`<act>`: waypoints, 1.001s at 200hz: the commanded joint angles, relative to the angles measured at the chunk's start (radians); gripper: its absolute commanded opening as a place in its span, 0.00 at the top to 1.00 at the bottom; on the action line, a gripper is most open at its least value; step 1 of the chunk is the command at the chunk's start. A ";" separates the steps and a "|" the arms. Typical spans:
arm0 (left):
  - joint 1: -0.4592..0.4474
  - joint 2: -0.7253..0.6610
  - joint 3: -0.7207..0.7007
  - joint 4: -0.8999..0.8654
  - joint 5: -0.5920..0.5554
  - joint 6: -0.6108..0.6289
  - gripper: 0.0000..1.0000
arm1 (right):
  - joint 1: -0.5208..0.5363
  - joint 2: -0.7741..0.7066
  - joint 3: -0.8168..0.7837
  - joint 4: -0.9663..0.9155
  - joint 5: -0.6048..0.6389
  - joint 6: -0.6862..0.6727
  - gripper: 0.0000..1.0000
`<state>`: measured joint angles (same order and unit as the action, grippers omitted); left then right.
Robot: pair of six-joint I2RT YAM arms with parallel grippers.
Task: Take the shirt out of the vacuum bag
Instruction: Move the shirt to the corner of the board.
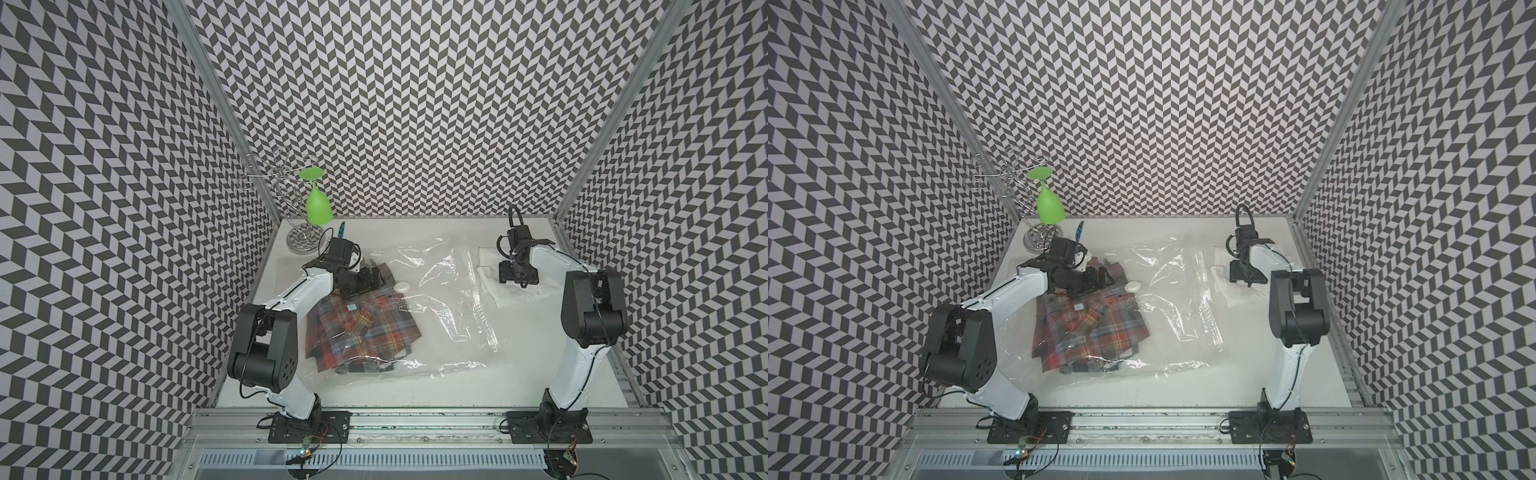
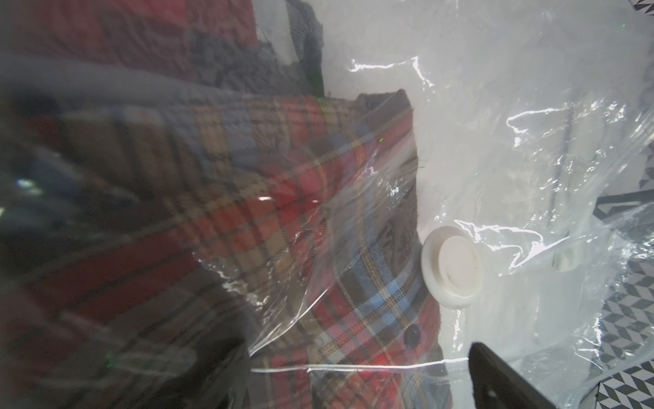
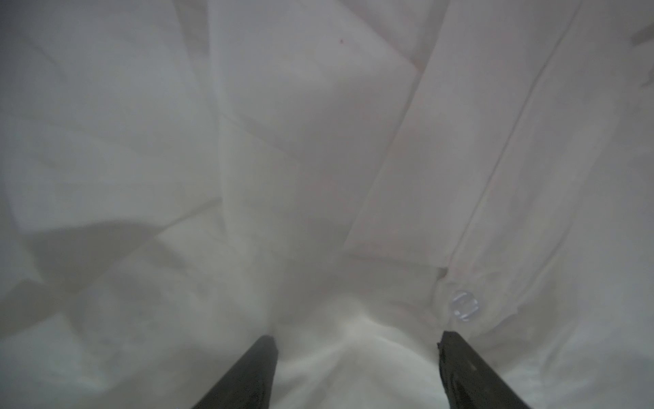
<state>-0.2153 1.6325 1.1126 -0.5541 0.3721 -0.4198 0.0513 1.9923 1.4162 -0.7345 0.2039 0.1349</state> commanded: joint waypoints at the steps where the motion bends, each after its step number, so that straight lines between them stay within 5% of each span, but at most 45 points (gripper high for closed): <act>1: 0.014 -0.023 -0.024 -0.024 -0.033 0.006 0.02 | 0.004 0.055 0.037 0.043 0.000 0.045 0.25; 200: -0.004 -0.059 -0.073 -0.019 -0.002 -0.018 0.02 | -0.002 0.408 0.557 0.001 -0.039 0.035 0.25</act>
<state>-0.2138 1.5902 1.0660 -0.5320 0.3798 -0.4210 0.0502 2.3417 1.9068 -0.6918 0.1856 0.1761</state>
